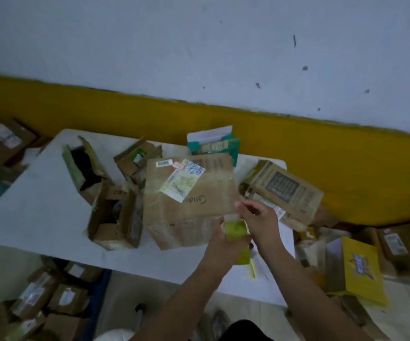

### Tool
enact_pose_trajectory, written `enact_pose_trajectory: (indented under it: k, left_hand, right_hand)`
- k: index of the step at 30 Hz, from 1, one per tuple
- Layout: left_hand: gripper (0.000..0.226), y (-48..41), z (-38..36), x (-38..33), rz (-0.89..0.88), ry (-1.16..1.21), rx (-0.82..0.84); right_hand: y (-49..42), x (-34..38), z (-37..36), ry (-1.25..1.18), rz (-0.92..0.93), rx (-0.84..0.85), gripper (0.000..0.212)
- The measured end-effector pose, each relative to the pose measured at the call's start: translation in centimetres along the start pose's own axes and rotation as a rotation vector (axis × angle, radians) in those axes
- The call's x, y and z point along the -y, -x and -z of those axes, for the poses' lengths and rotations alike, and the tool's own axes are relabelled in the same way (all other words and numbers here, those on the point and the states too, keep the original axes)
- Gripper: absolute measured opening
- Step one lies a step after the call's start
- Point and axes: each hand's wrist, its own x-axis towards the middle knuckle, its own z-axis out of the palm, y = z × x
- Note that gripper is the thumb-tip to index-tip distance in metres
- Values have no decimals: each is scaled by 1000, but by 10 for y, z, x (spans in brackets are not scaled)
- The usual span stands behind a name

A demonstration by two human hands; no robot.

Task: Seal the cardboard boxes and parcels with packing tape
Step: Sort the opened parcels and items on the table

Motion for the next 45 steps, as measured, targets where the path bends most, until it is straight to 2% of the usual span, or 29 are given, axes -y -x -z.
enact_pose_trajectory:
  k: [3, 5, 6, 9, 15, 19, 21, 24, 27, 29, 32, 33, 35, 37, 39, 40, 42, 45]
  left_hand:
    - [49, 0, -1, -25, -49, 44, -61]
    - [61, -2, -3, -36, -33, 39, -108]
    - [56, -3, -4, -40, -17, 23, -129]
    - [17, 1, -5, -53, -35, -26, -139]
    - [30, -1, -5, -47, 38, -29, -197]
    - [29, 1, -10, -42, 60, -1, -190]
    - [28, -2, -11, -41, 74, -16, -207]
    - [25, -3, -12, -40, 79, 19, -219]
    - [25, -2, -14, -33, 96, 31, -216]
    - [26, -4, -15, -27, 97, 9, -215]
    - [25, -10, -17, -19, 85, 15, -206]
    - [26, -11, -17, -19, 86, 17, -194]
    - [27, -14, -15, -15, 89, 14, -146]
    - [27, -15, -14, -12, 99, 20, -101]
    - [26, -15, -13, -9, 107, 34, -70]
    - [26, -16, -12, -7, 112, 44, -55]
    - [28, -18, -10, -4, 107, 83, -28]
    - [36, -23, -11, 2, 92, 75, -8]
  right_hand:
    - [-28, 18, -5, 28, 25, 17, 14]
    - [-47, 21, -11, 104, 30, 59, 10]
    - [-55, 21, -14, 140, 23, 81, 11]
    - [-71, 19, -23, 183, 13, 126, 10]
    - [-97, 18, -31, 243, 20, 118, 19]
    - [-101, 14, -33, 327, 82, 155, 19]
    - [-100, 12, -35, 346, 125, 114, 18]
    - [-100, -1, -39, 288, 96, 44, 19]
    - [-95, -10, -44, 350, 151, 7, 20]
    - [-91, -11, -44, 404, 207, 0, 32]
    - [-96, -8, -39, 335, 109, 22, 82]
    - [-100, -7, -36, 403, 153, 22, 87]
    - [-105, -4, -32, 718, 404, 23, 83]
    - [-110, 1, -33, 885, 702, 78, 69]
    - [-114, 2, -33, 978, 976, 242, 45]
    - [-115, 1, -31, 1016, 1006, 372, 42]
    - [-116, -6, -26, 1063, 898, 584, 63]
    - [-111, -18, -25, 1168, 859, 566, 77]
